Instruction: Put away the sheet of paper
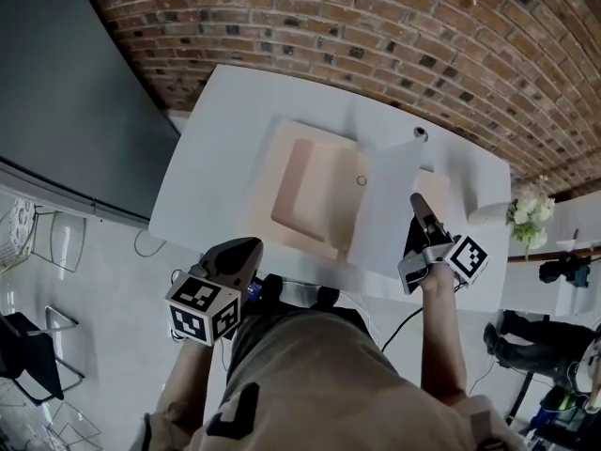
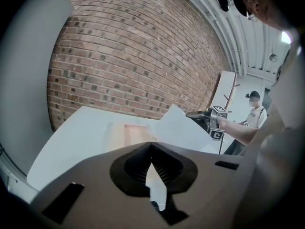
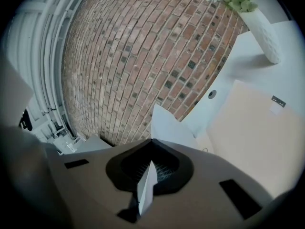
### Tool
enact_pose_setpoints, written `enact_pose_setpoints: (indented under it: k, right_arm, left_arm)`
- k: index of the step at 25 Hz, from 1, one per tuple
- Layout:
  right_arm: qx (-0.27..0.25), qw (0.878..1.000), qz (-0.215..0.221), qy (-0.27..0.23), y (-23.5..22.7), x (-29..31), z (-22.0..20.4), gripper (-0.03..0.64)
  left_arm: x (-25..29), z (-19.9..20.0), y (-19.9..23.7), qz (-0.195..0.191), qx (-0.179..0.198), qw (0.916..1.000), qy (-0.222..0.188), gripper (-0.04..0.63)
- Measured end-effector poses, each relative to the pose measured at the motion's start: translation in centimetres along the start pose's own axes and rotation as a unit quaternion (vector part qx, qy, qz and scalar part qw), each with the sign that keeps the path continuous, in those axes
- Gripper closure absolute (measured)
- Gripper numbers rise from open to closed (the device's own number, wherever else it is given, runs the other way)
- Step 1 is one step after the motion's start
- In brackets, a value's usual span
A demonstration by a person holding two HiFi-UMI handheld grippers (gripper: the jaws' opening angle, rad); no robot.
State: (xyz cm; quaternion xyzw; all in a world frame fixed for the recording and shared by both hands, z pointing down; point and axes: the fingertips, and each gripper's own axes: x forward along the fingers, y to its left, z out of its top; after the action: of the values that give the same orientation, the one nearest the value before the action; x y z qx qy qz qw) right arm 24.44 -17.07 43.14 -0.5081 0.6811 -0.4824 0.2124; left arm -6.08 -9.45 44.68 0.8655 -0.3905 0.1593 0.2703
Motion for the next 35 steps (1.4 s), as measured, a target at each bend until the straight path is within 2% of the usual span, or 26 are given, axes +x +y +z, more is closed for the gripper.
enact_pose_setpoints:
  k: [14,23,35]
  right_arm:
    - [0.041,0.999,0.003,0.013,-1.0,2.3,-0.4,0.594]
    - [0.058,0.998,-0.015,0.023,-4.6,2.8,-0.8,0.594]
    - [0.03,0.997,-0.064,0.035,-10.1,1.6,-1.7,0.594]
  left_arm:
    - [-0.2,0.3,1.1,0.013,-0.009,0.9999,-0.001,0.581]
    - [-0.1,0.1,1.2,0.02,-0.009,0.9998,0.003,0.581]
    - [0.9,0.2,0.6,0.015,0.0,0.9998,0.01,0.581]
